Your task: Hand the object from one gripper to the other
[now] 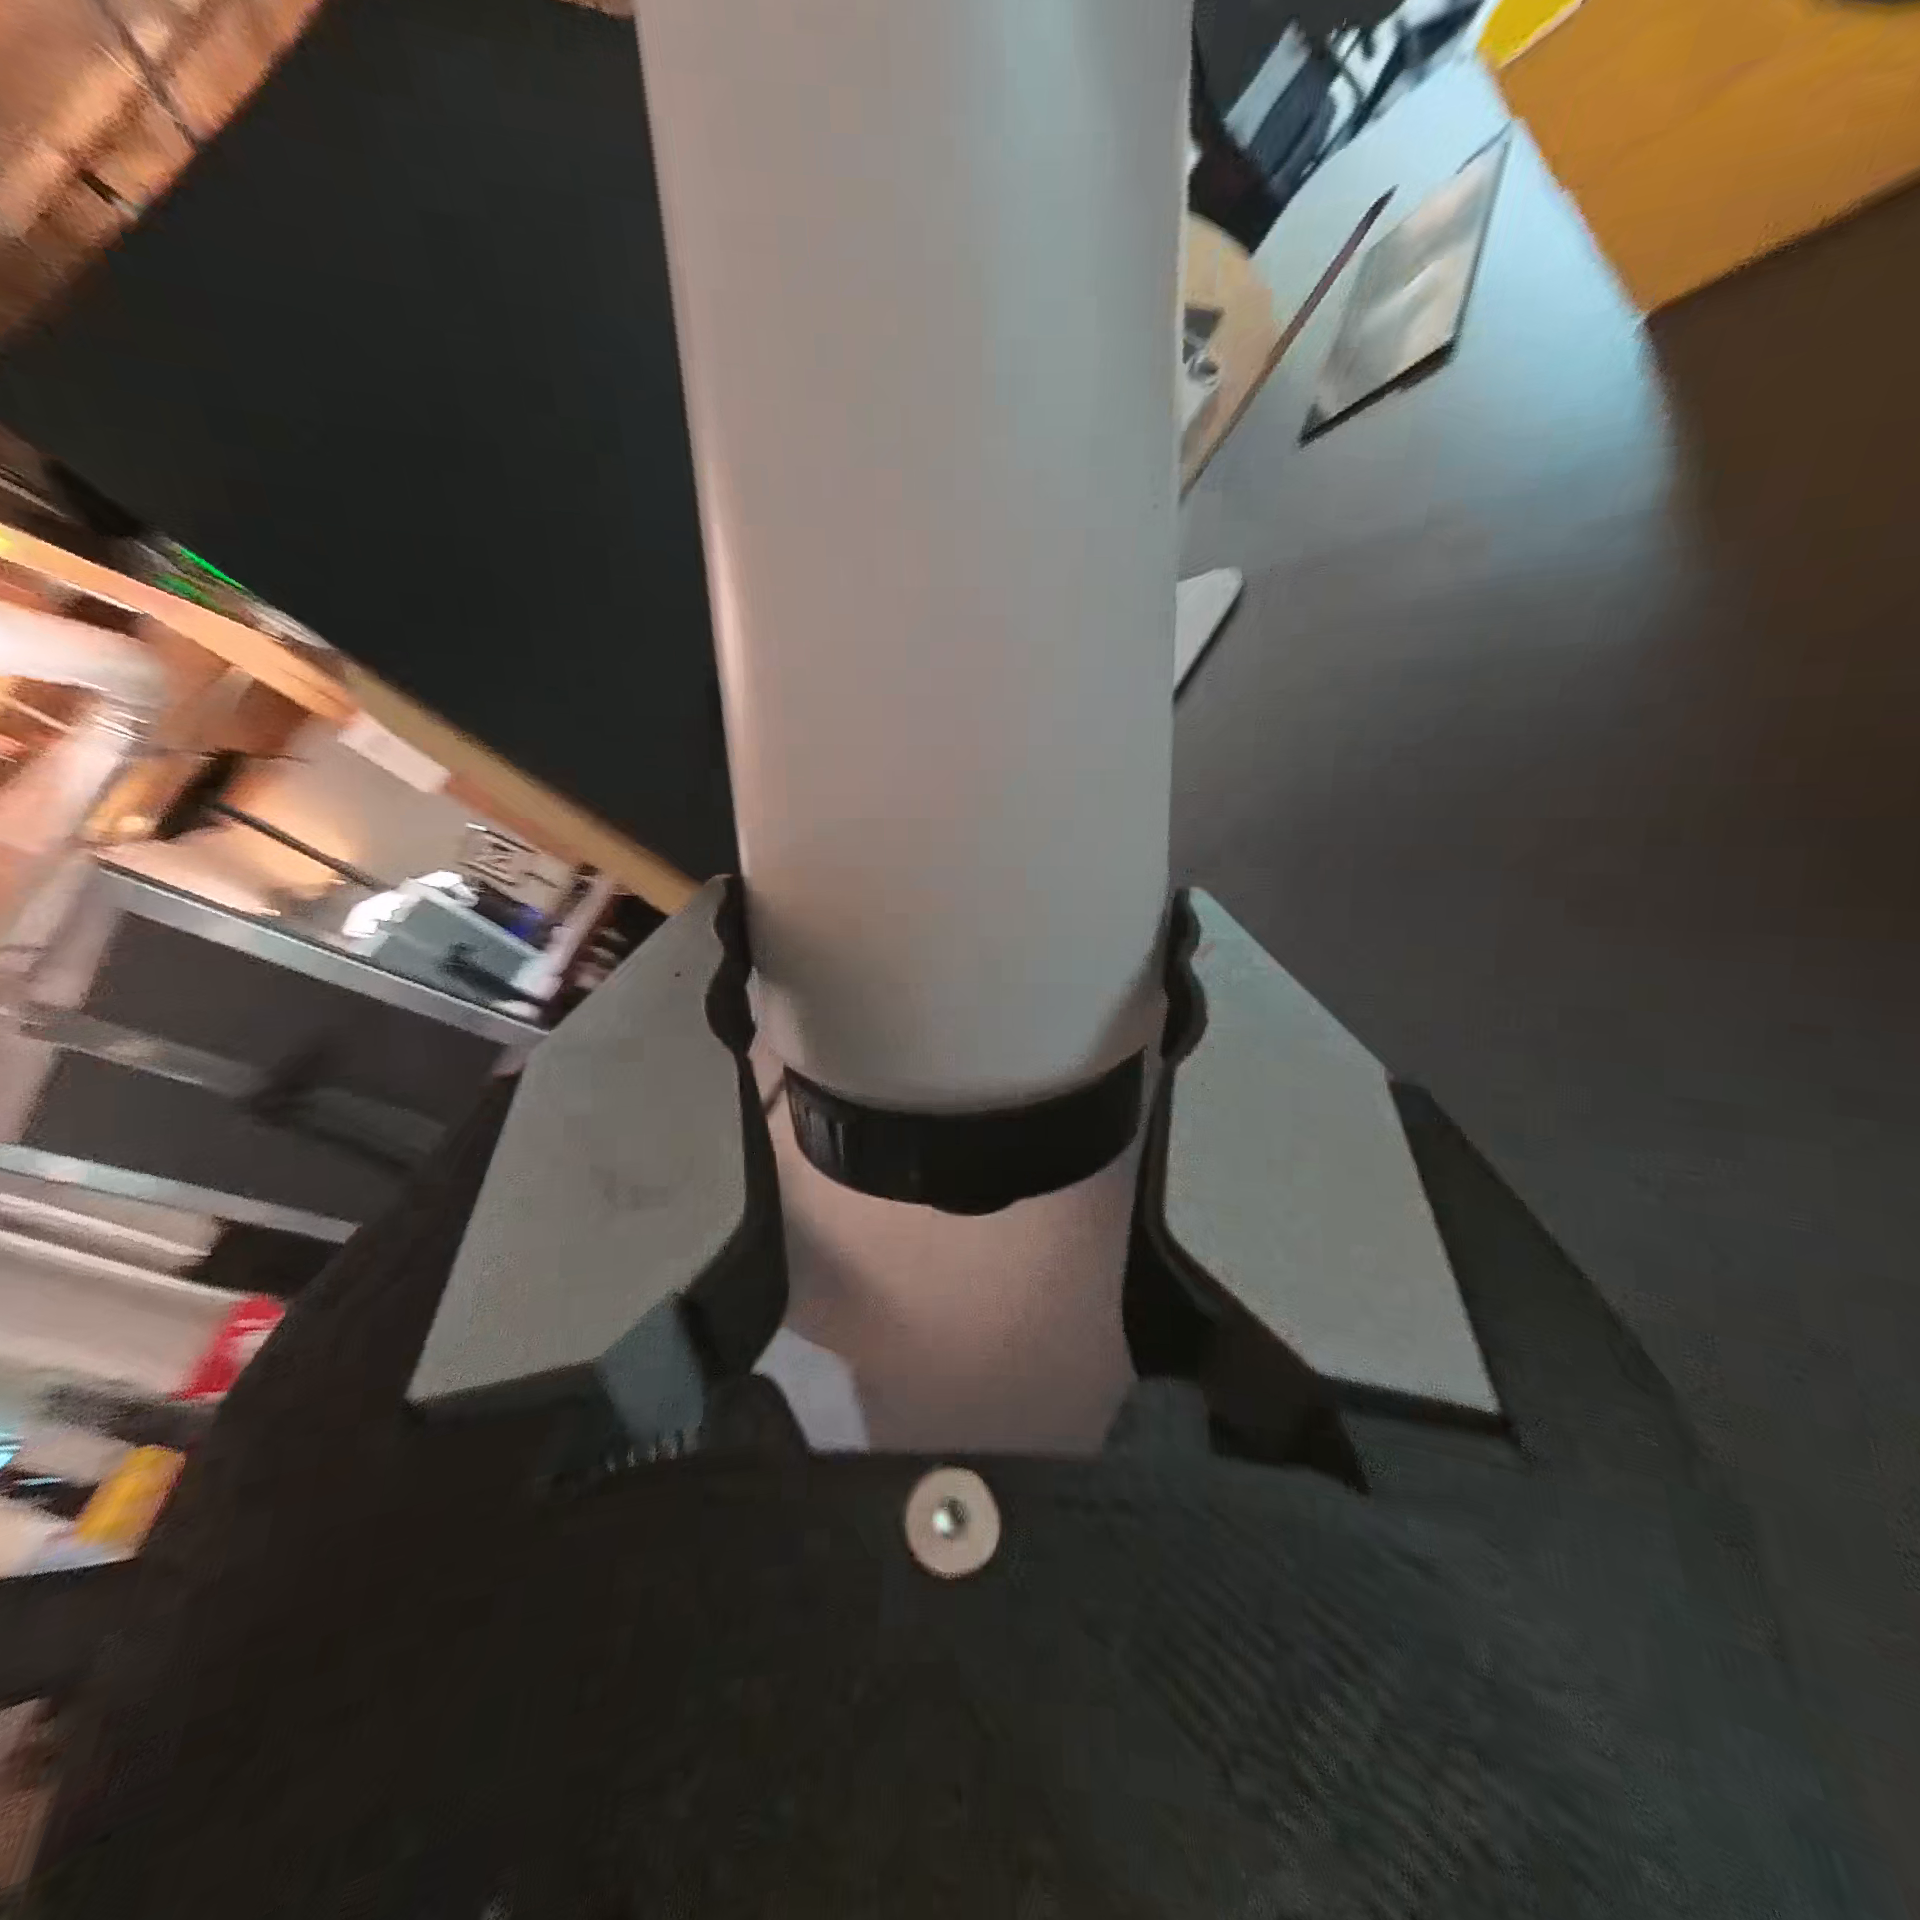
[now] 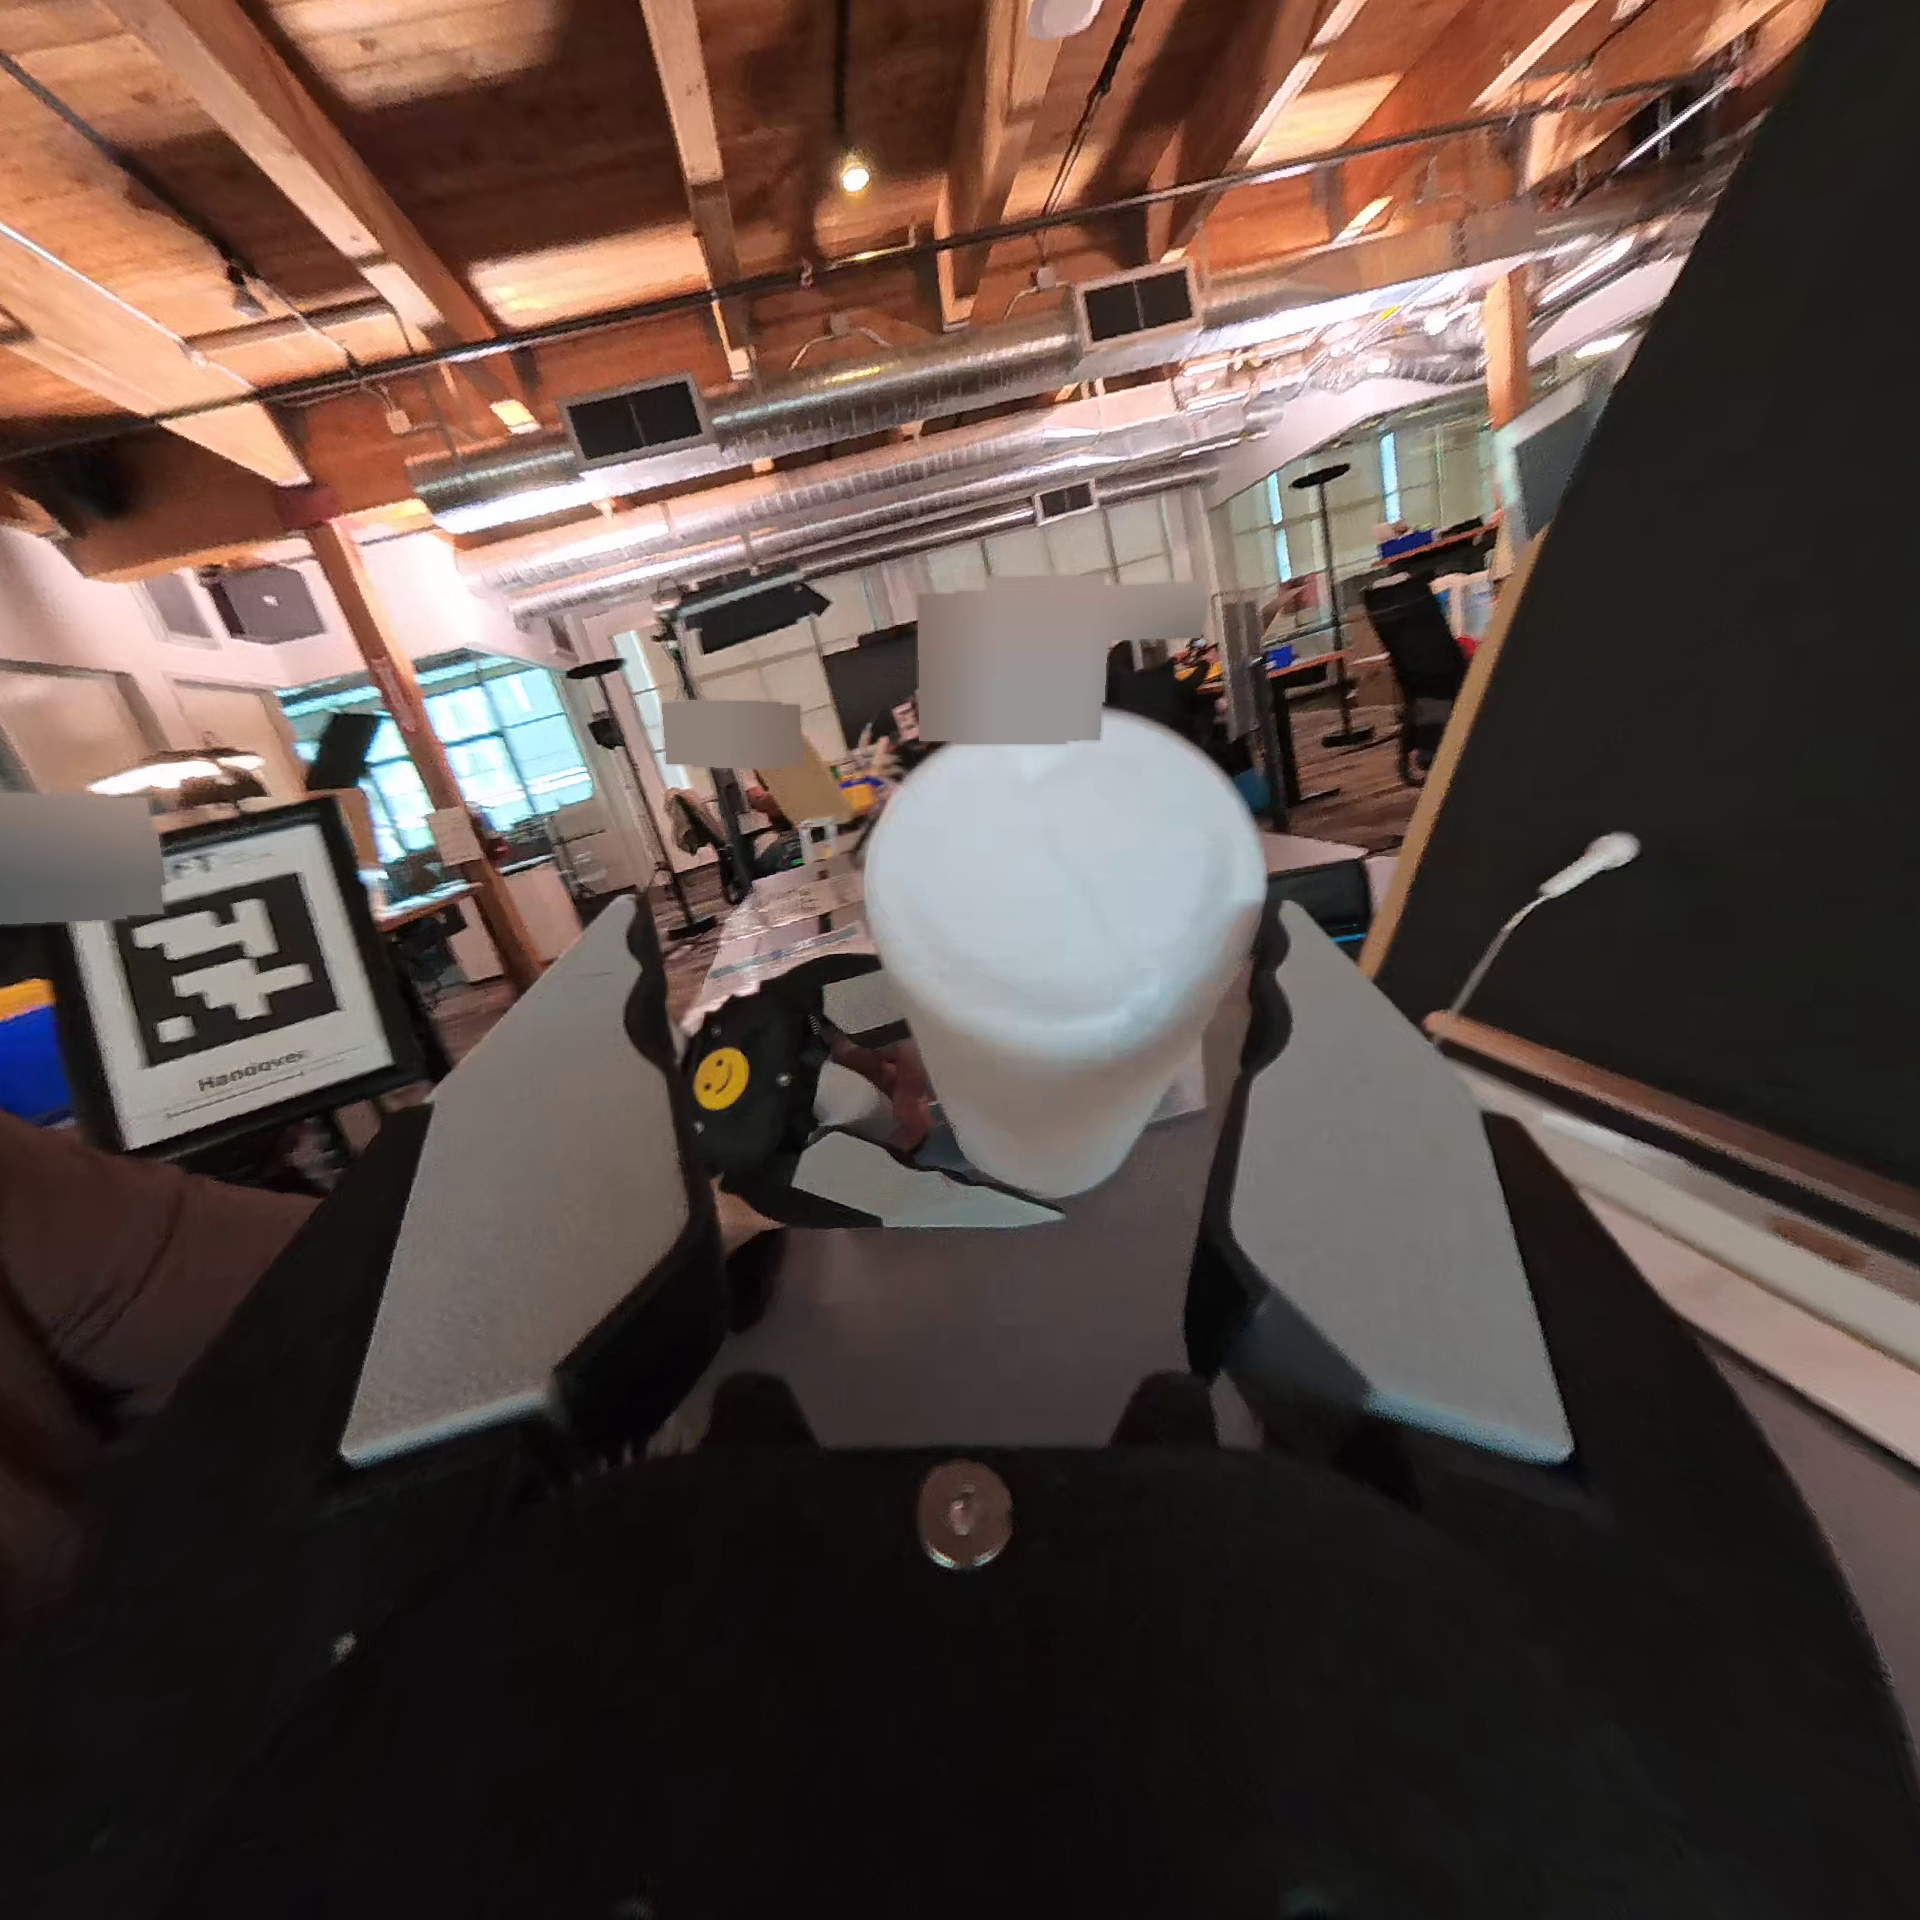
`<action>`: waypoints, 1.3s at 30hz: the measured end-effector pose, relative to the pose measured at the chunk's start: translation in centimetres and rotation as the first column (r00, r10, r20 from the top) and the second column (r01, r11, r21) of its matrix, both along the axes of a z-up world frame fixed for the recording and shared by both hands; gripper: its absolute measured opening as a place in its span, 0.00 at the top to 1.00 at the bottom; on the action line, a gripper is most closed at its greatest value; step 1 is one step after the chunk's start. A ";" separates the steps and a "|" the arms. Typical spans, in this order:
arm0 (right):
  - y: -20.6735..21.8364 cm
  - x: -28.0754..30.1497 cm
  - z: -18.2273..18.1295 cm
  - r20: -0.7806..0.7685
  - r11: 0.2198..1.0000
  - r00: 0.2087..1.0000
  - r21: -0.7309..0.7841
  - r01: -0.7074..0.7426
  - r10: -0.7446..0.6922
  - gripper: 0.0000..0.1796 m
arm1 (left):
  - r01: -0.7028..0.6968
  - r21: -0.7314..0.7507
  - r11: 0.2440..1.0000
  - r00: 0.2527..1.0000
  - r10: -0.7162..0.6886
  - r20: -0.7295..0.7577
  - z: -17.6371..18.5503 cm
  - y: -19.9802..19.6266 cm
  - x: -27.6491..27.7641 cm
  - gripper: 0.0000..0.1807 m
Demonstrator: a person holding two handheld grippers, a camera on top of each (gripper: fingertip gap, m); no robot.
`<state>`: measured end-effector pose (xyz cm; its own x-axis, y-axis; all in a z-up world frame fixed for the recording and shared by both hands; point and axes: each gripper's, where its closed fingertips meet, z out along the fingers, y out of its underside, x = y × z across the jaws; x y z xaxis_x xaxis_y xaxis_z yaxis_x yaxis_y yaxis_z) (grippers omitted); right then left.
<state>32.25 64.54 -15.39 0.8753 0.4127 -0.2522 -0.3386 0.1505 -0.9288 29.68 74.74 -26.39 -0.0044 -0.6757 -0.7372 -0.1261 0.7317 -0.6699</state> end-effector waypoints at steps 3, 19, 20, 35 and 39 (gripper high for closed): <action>-0.3 1.5 -0.5 0.125 0.988 0.982 -0.043 0.146 -0.139 0.38 | -0.040 0.149 0.988 0.999 0.042 -0.014 -0.6 0.5 0.4 0.57; 1.4 2.5 -11.0 0.938 0.750 0.338 -0.168 0.640 -0.078 0.42 | -0.067 0.615 0.786 0.997 0.079 0.009 -1.7 -2.1 1.4 0.57; 1.5 2.4 -11.4 0.959 0.744 0.277 -0.143 0.653 -0.059 0.43 | -0.068 0.631 0.772 0.997 0.078 0.011 -1.7 -2.2 1.4 0.57; 2.0 5.7 -15.2 0.984 0.598 -0.117 0.013 0.801 0.135 0.51 | -0.017 0.713 0.701 0.999 0.042 -0.017 -2.7 -4.4 1.7 0.58; 2.4 5.4 -14.7 0.985 0.608 -0.133 0.039 0.793 0.109 0.51 | -0.035 0.709 0.705 0.998 0.058 -0.008 -2.3 -3.8 1.8 0.58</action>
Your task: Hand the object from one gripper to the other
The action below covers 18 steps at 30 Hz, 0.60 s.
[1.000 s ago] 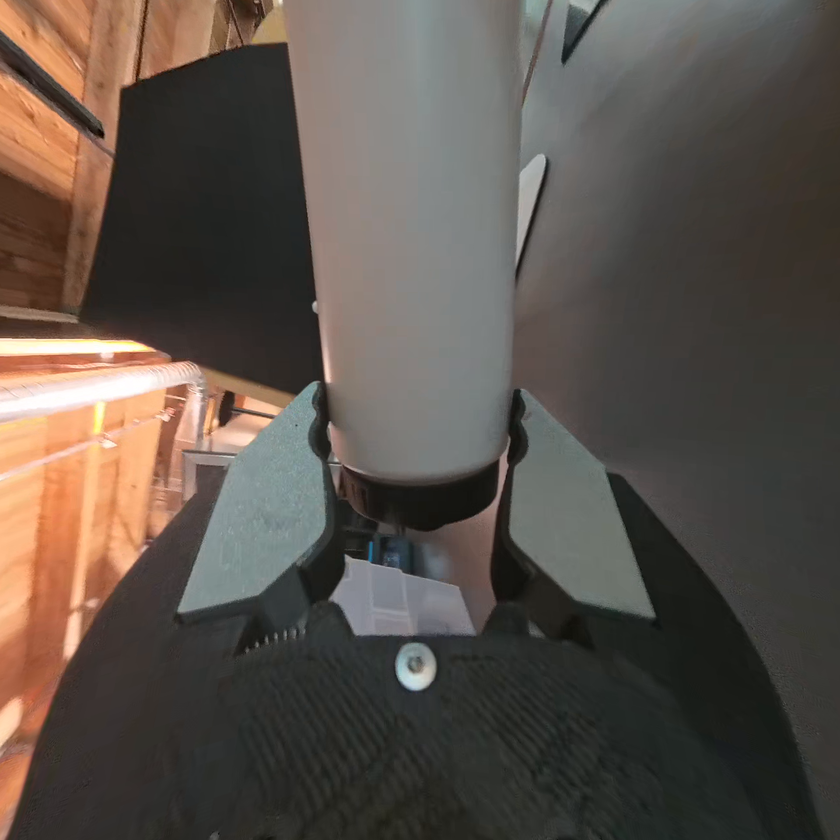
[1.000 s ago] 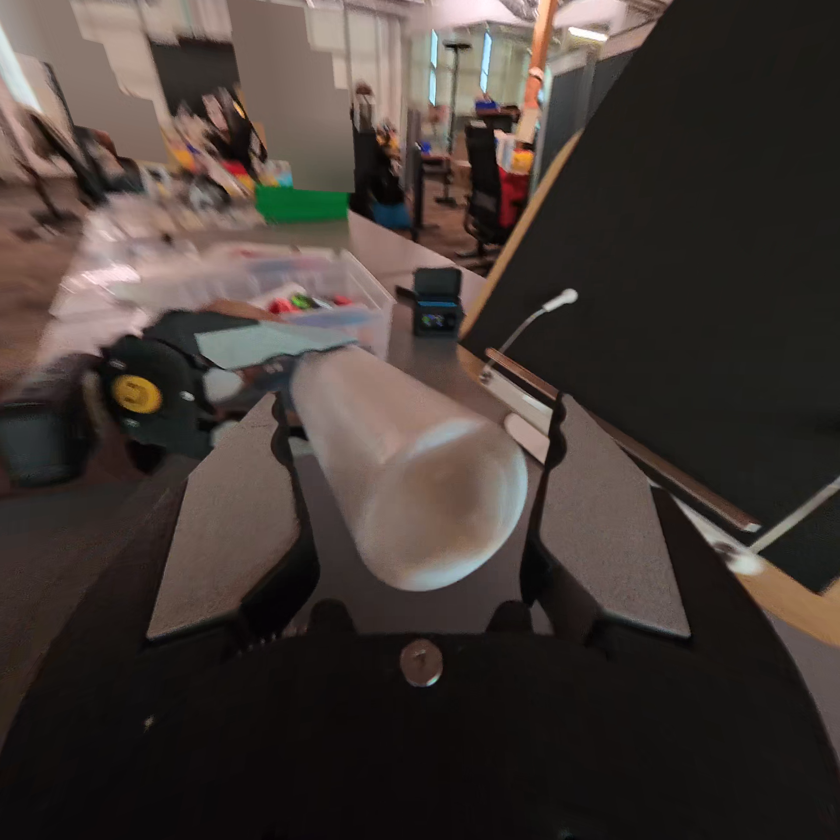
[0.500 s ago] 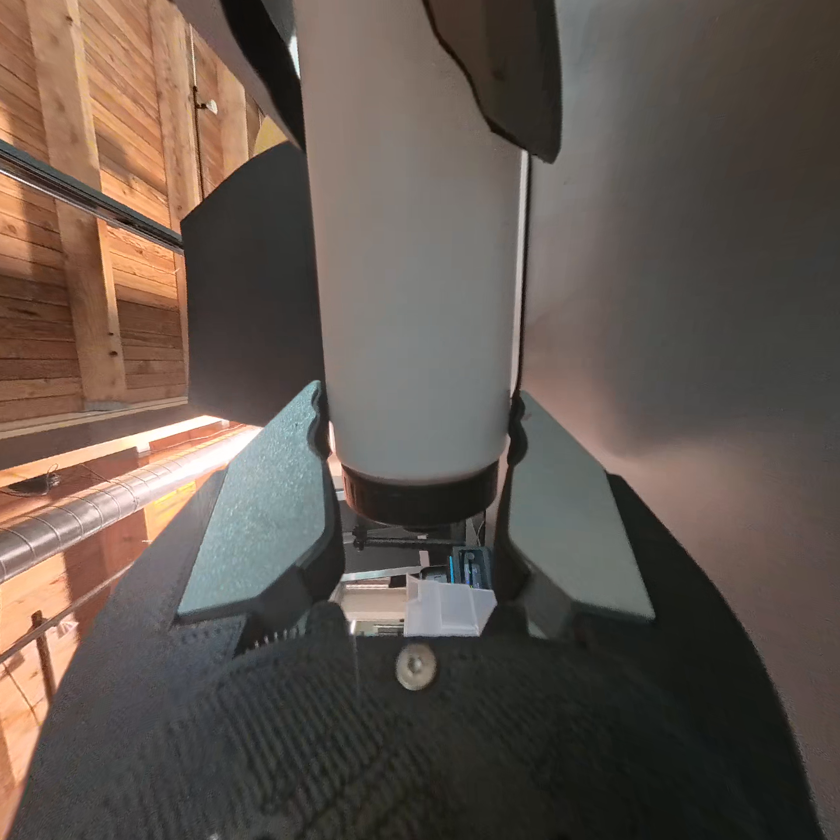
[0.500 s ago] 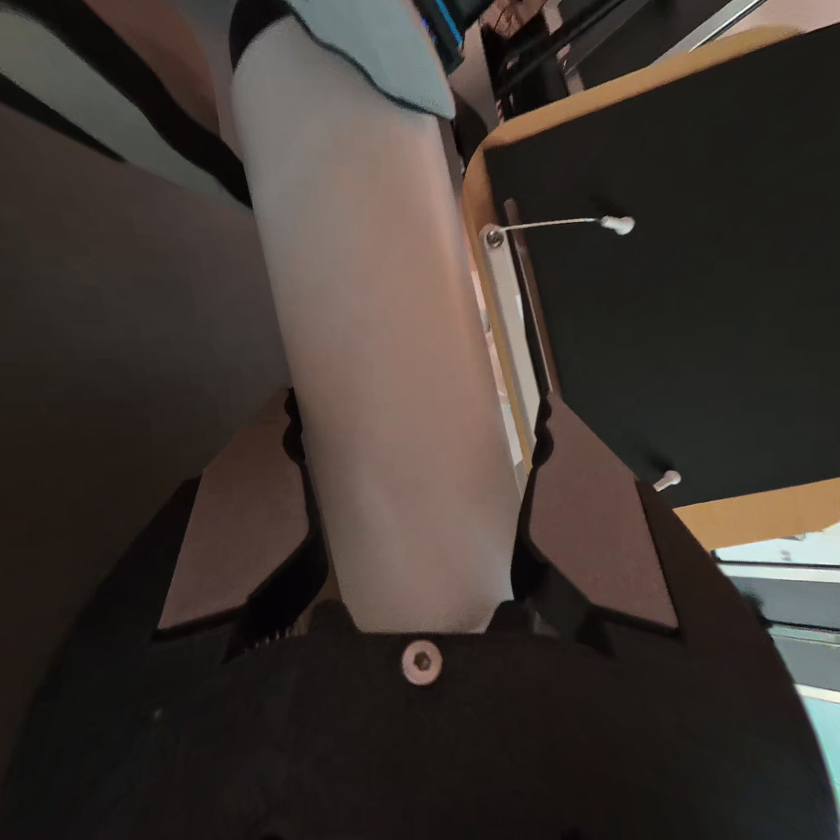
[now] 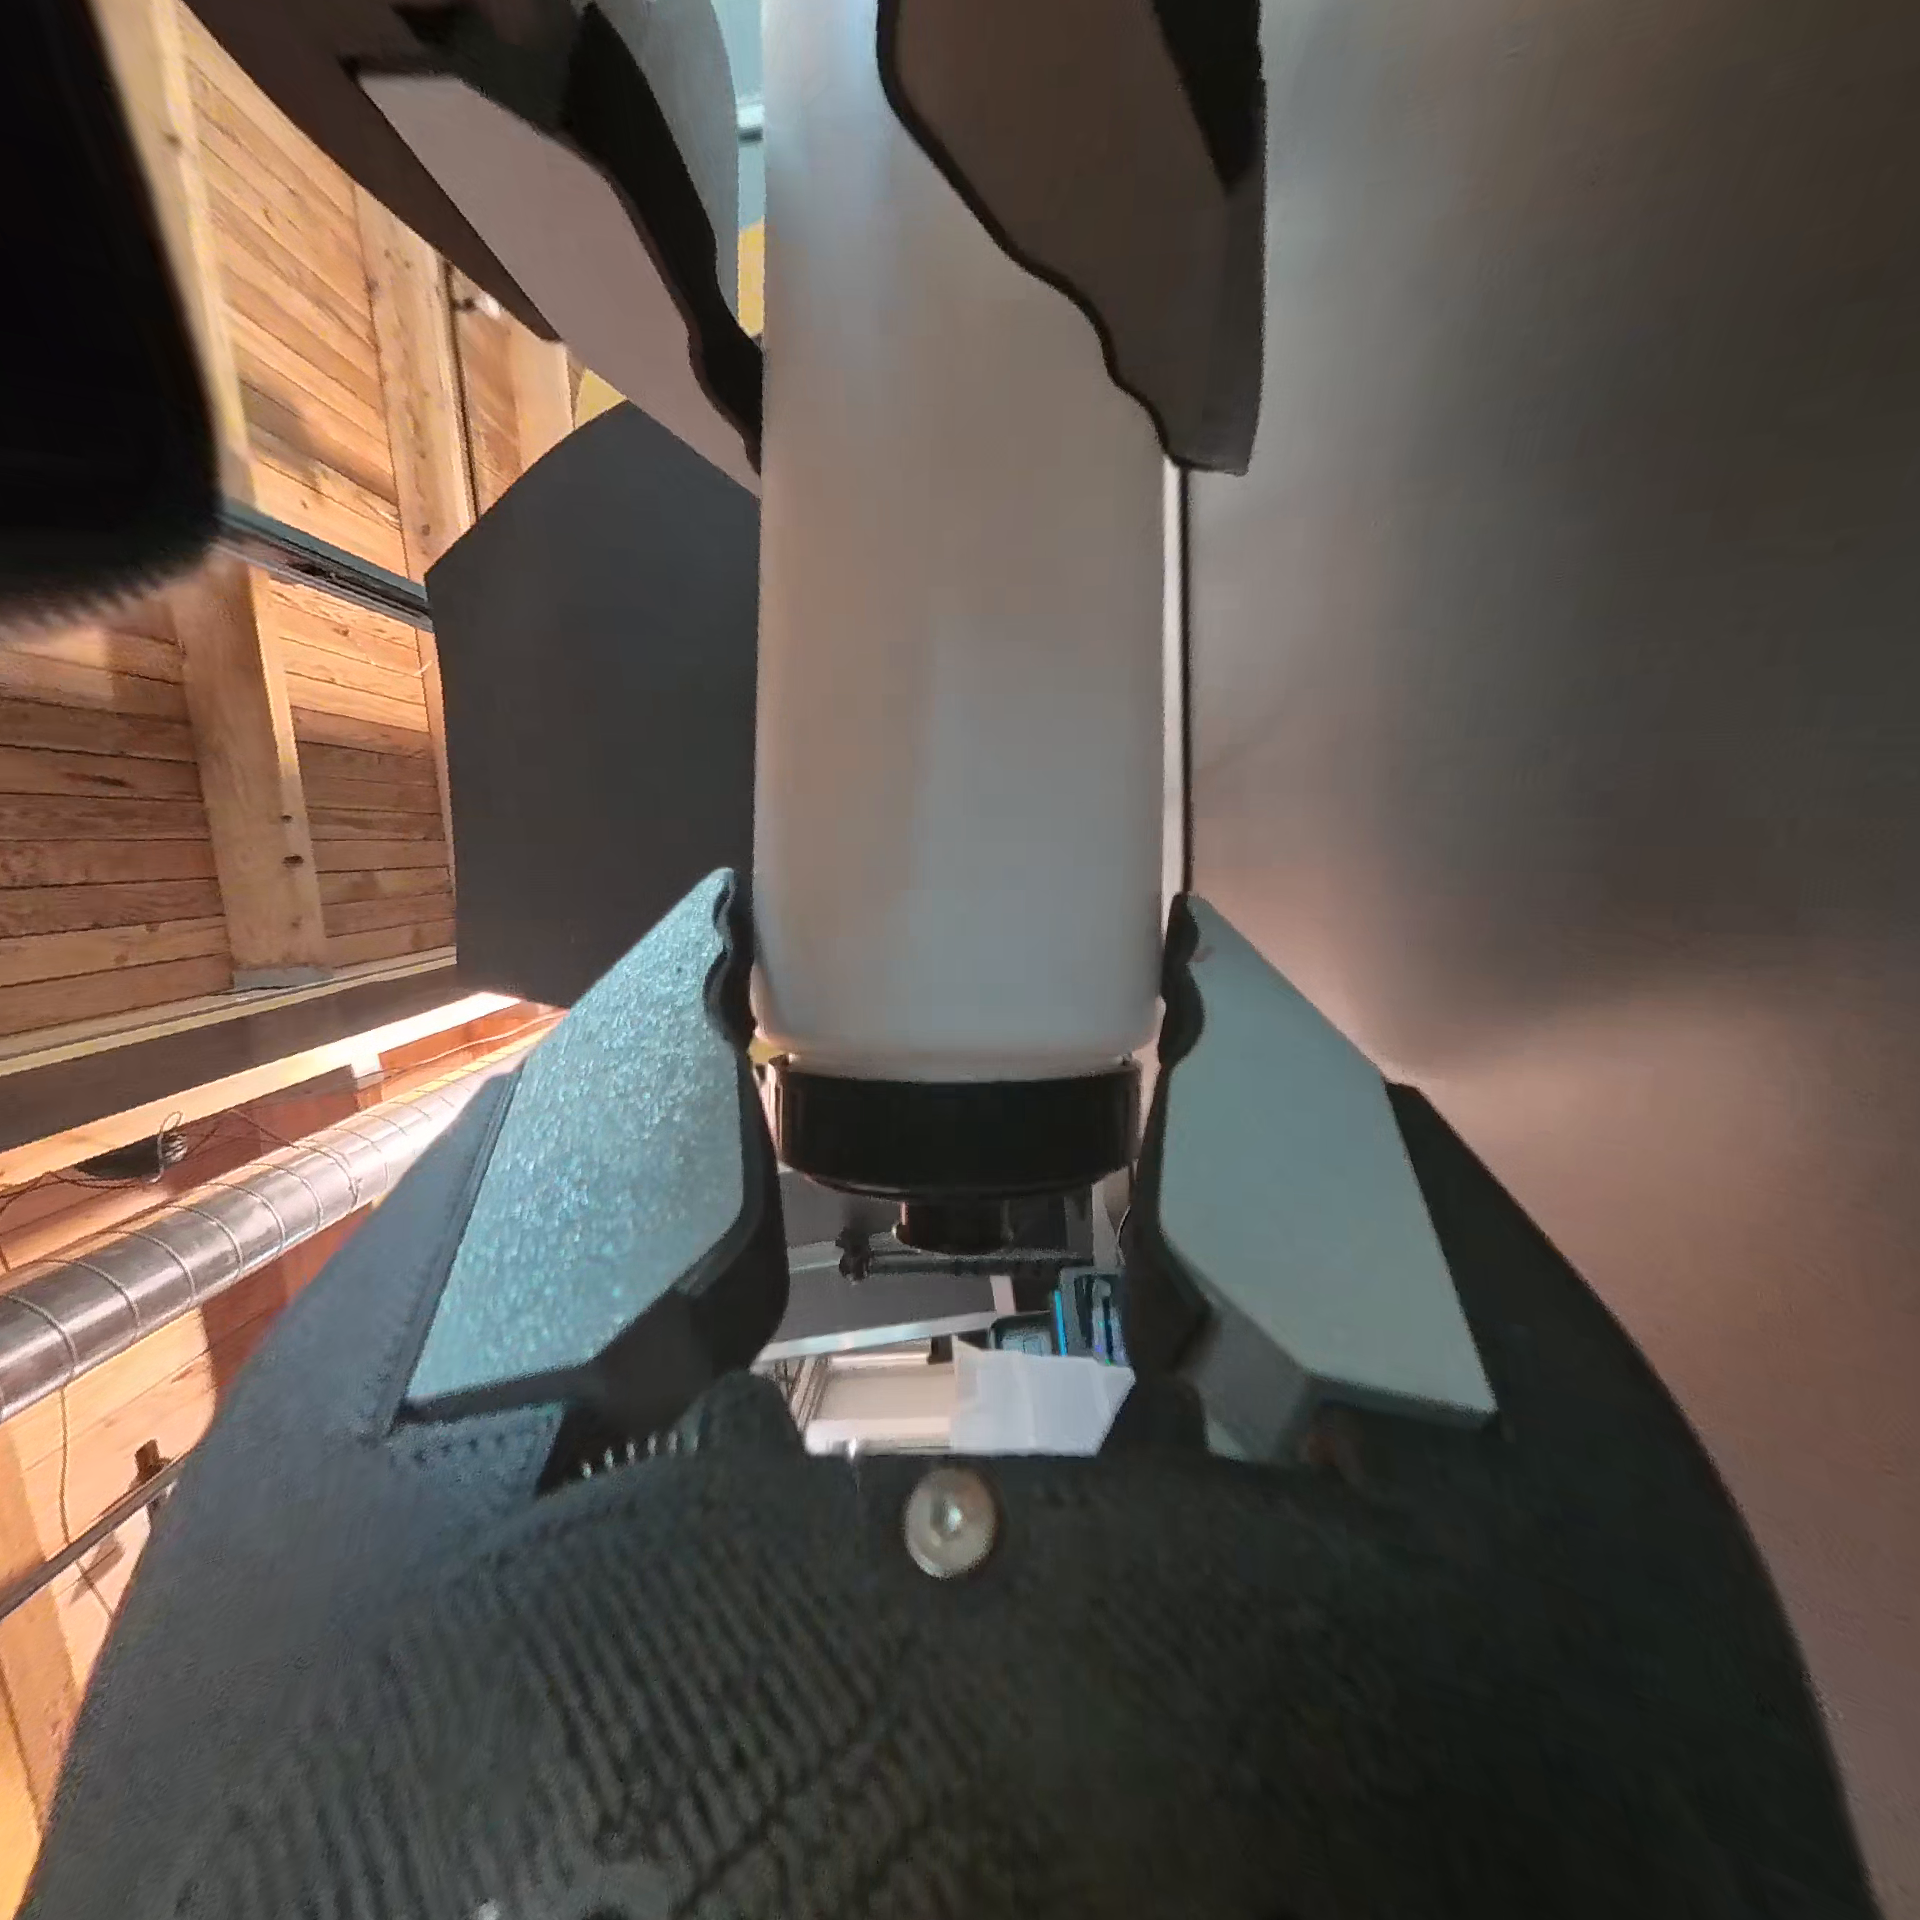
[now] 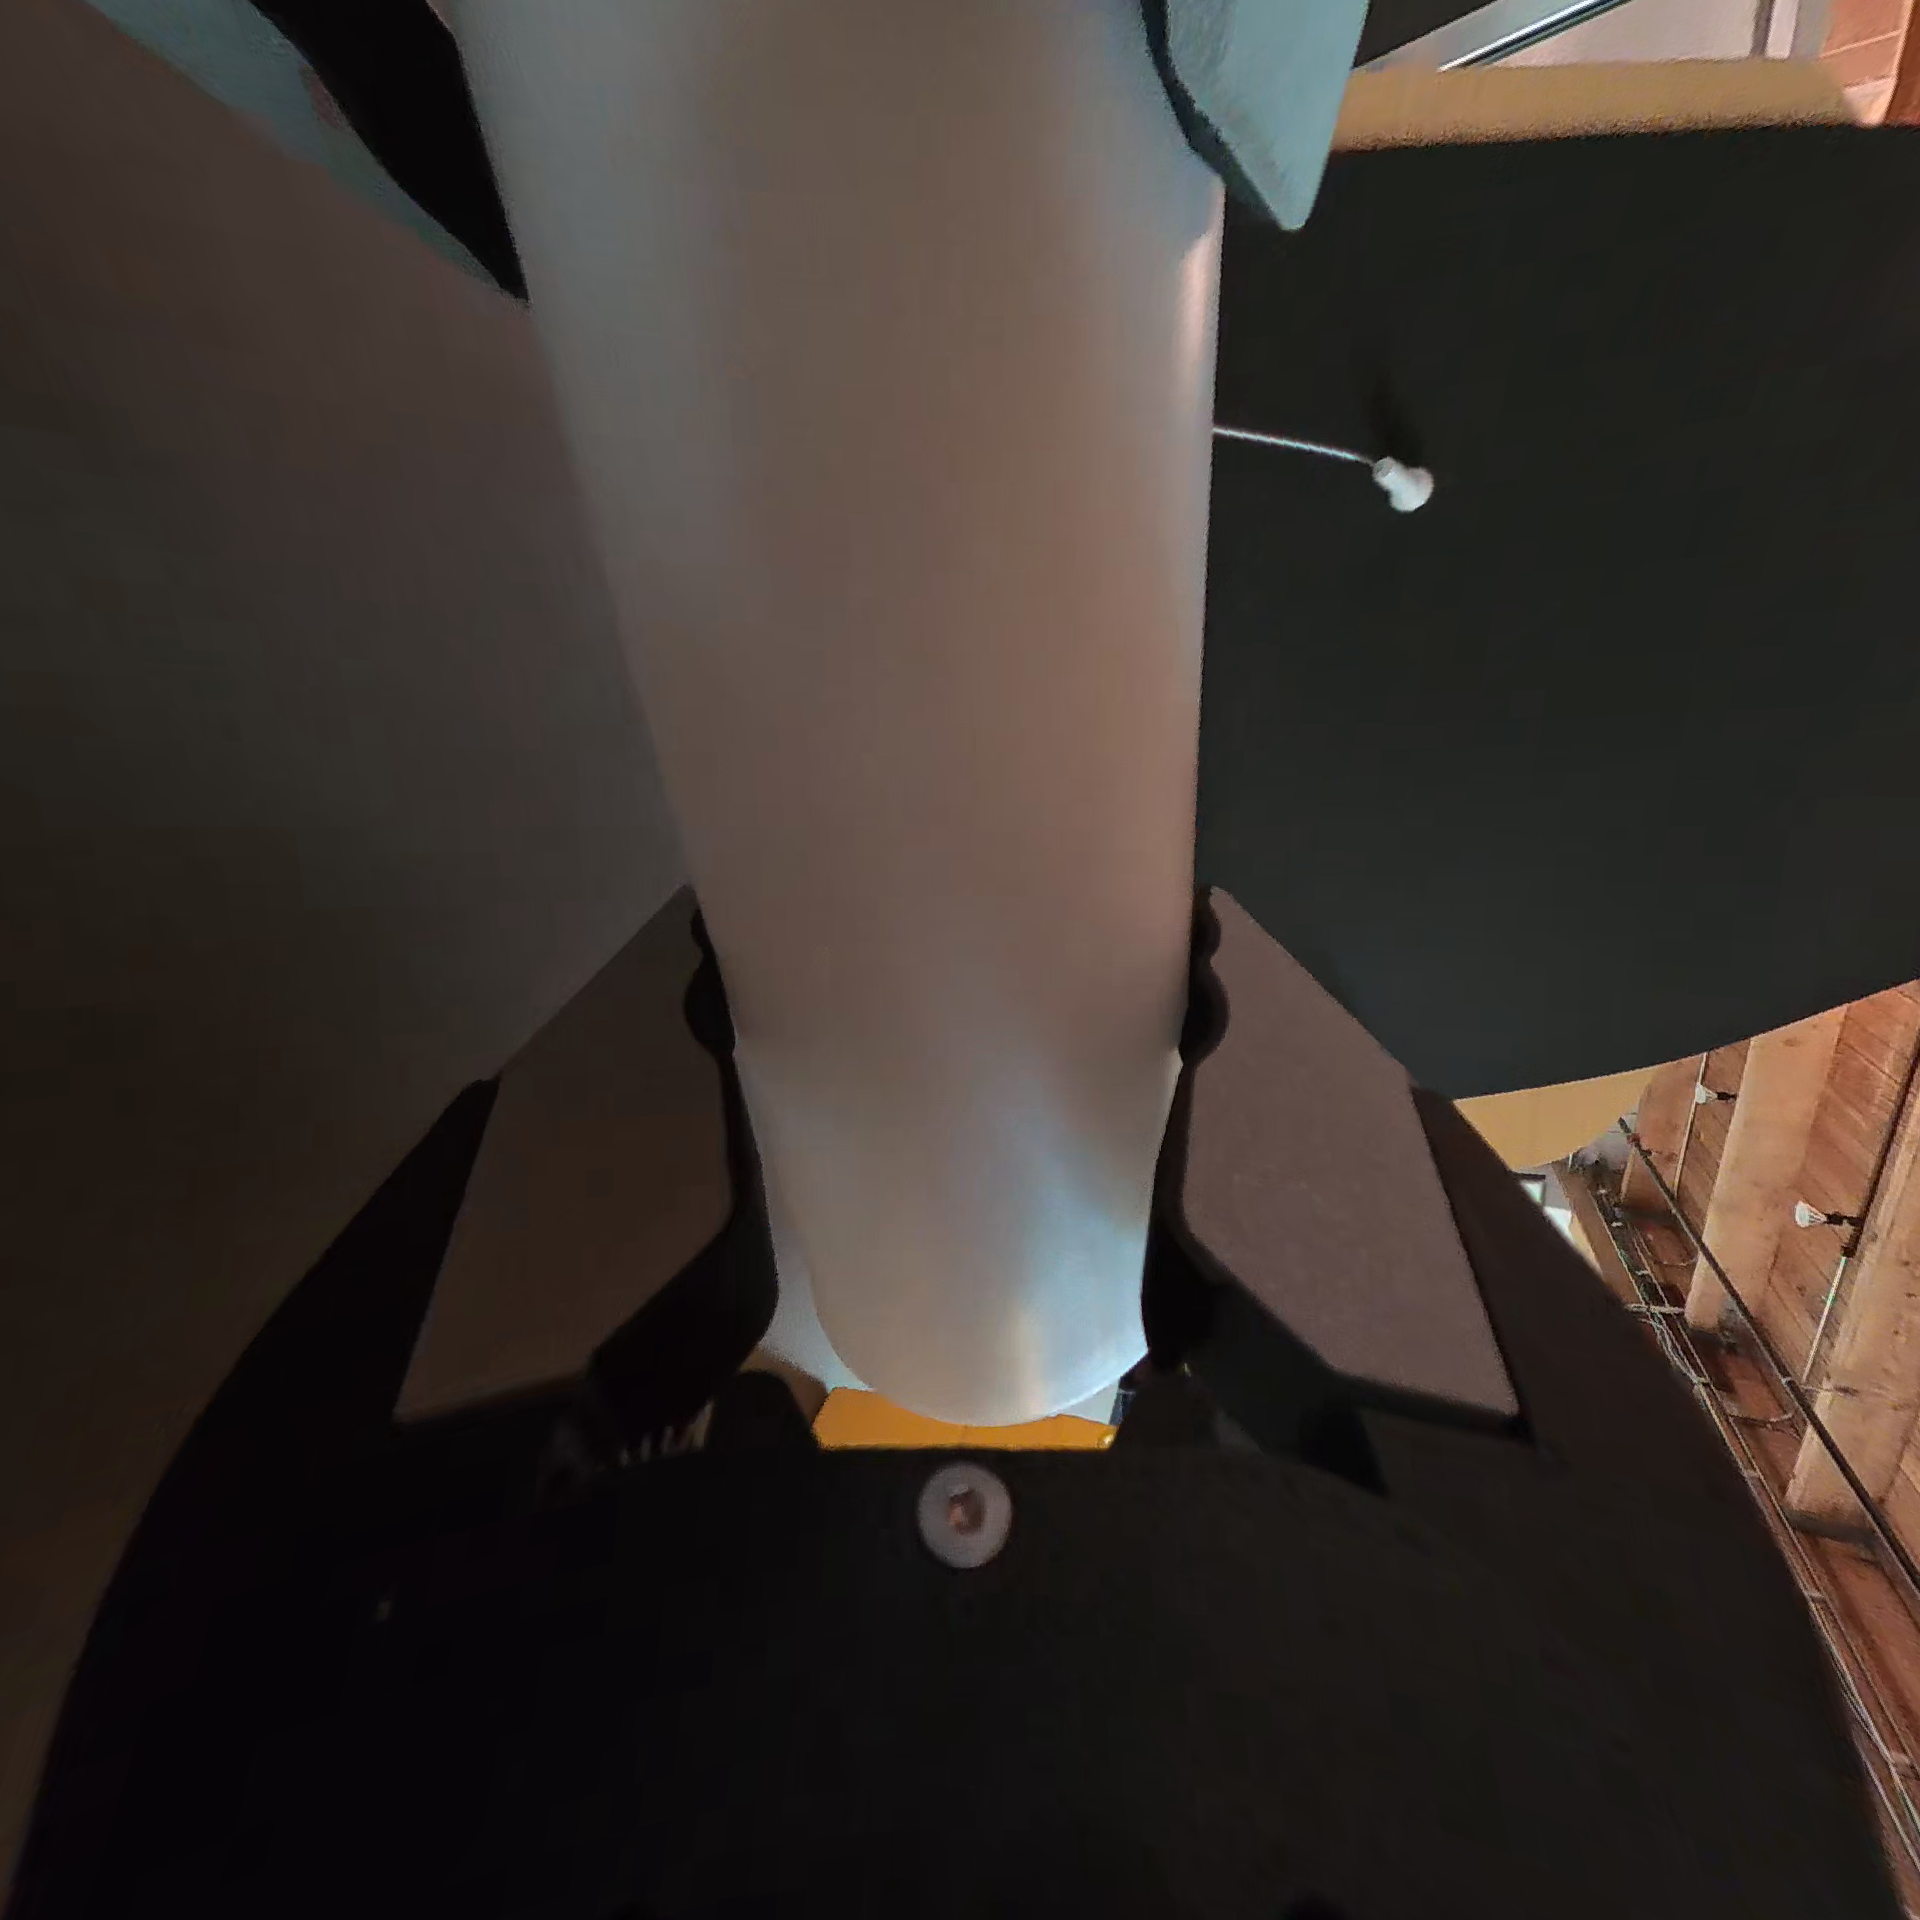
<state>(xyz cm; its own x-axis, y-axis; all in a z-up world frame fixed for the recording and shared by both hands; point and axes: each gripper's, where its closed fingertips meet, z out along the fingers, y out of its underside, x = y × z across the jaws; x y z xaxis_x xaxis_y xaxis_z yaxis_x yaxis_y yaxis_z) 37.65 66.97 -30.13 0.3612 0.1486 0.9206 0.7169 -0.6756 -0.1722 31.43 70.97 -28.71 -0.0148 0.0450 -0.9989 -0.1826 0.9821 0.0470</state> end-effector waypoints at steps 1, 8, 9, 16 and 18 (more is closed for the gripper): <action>0.1 -0.1 0.0 -0.001 1.000 1.000 0.009 -0.007 0.007 0.51 | -0.014 -0.001 1.000 1.000 0.014 -0.002 0.0 0.3 0.0 0.58; 0.5 0.2 0.1 -0.044 0.997 0.999 0.081 0.006 -0.002 0.52 | -0.043 -0.057 0.997 0.996 0.047 0.077 1.0 1.0 0.0 0.58; 0.6 0.2 0.3 -0.052 0.995 0.999 0.098 0.012 -0.007 0.52 | -0.042 -0.081 0.996 0.994 0.049 0.095 1.4 1.0 -0.1 0.58; -0.4 2.2 1.9 -0.382 0.952 0.924 0.278 0.131 -0.015 0.52 | 0.046 -0.315 0.948 0.972 0.030 0.232 5.1 1.3 -2.1 0.64; -0.6 2.2 2.3 -0.535 0.933 0.844 0.319 0.168 0.031 0.52 | 0.046 -0.403 0.914 0.979 0.039 0.201 4.7 1.9 -2.1 0.60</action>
